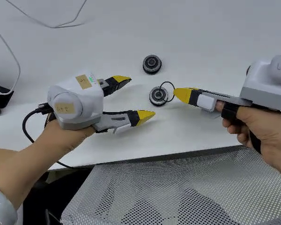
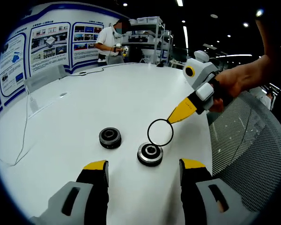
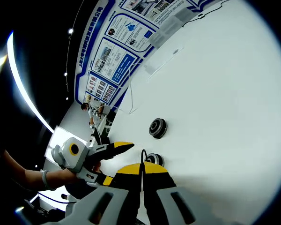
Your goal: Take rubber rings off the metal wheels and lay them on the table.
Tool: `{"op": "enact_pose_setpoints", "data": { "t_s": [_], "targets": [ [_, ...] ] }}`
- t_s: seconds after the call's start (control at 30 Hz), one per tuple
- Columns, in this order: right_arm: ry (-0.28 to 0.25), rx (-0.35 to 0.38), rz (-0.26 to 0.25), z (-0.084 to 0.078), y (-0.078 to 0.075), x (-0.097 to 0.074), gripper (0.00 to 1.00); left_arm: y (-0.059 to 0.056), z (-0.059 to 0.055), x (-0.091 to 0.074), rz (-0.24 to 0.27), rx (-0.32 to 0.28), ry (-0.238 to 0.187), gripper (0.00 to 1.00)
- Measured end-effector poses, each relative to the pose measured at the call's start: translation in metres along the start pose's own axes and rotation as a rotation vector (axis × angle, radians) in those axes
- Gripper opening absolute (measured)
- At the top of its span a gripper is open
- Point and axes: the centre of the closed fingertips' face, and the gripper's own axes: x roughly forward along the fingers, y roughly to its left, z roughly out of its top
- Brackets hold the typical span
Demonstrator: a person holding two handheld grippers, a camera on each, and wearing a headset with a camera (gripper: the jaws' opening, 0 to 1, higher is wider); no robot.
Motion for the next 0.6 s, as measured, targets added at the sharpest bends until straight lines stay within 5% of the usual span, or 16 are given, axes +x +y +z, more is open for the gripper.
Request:
{"op": "enact_pose_setpoints", "data": {
  "t_s": [0.6],
  "targets": [
    [-0.037,0.048,-0.136,0.006,-0.049,-0.026,0.01,-0.002,-0.002,0.0,-0.002,-0.01,0.002,0.63]
  ]
}}
